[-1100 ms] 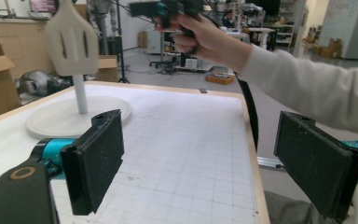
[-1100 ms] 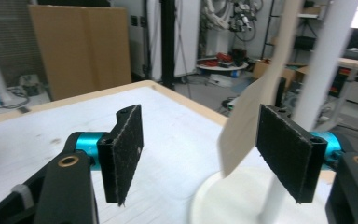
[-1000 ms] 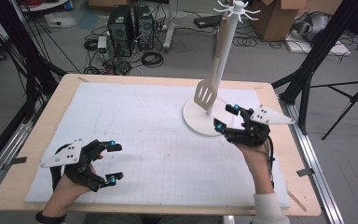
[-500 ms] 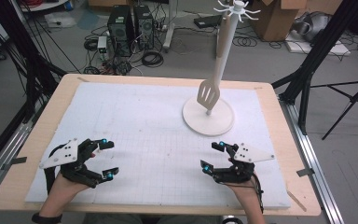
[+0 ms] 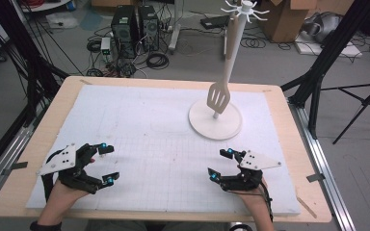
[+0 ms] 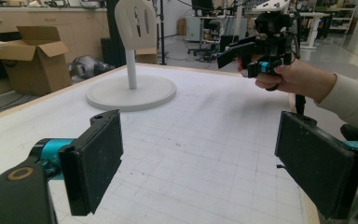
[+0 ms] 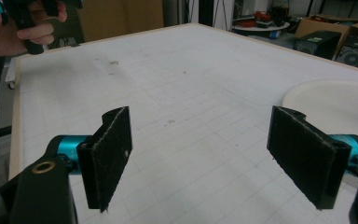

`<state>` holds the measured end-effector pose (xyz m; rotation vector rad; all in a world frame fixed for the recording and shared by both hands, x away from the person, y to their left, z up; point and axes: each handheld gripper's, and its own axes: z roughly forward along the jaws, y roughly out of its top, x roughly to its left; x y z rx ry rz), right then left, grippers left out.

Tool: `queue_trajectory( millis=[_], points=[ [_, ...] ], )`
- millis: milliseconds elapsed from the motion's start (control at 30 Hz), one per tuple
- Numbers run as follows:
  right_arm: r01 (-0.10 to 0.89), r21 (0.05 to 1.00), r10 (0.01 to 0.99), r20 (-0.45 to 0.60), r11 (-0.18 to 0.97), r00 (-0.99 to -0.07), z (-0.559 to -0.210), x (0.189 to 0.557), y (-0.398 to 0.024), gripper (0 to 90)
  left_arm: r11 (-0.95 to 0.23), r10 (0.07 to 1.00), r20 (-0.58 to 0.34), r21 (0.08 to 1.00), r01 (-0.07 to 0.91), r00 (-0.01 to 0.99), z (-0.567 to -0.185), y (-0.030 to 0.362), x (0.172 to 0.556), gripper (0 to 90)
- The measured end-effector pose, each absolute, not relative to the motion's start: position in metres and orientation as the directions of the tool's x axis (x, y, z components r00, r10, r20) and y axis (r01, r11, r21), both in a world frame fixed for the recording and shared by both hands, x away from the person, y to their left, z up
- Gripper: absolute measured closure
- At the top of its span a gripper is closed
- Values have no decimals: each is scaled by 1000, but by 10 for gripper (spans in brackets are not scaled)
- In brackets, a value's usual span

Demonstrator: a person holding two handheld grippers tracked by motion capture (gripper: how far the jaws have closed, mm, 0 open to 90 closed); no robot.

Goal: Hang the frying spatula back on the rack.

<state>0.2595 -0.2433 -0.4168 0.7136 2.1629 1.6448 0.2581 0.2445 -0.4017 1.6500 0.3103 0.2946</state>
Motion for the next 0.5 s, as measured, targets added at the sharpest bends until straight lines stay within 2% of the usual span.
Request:
queue_trajectory(
  millis=[500],
  points=[
    [190, 962, 560, 49, 197, -827, -416, 260, -246, 206, -98, 370, 8, 995, 30, 929, -402, 244, 258, 156]
  ],
)
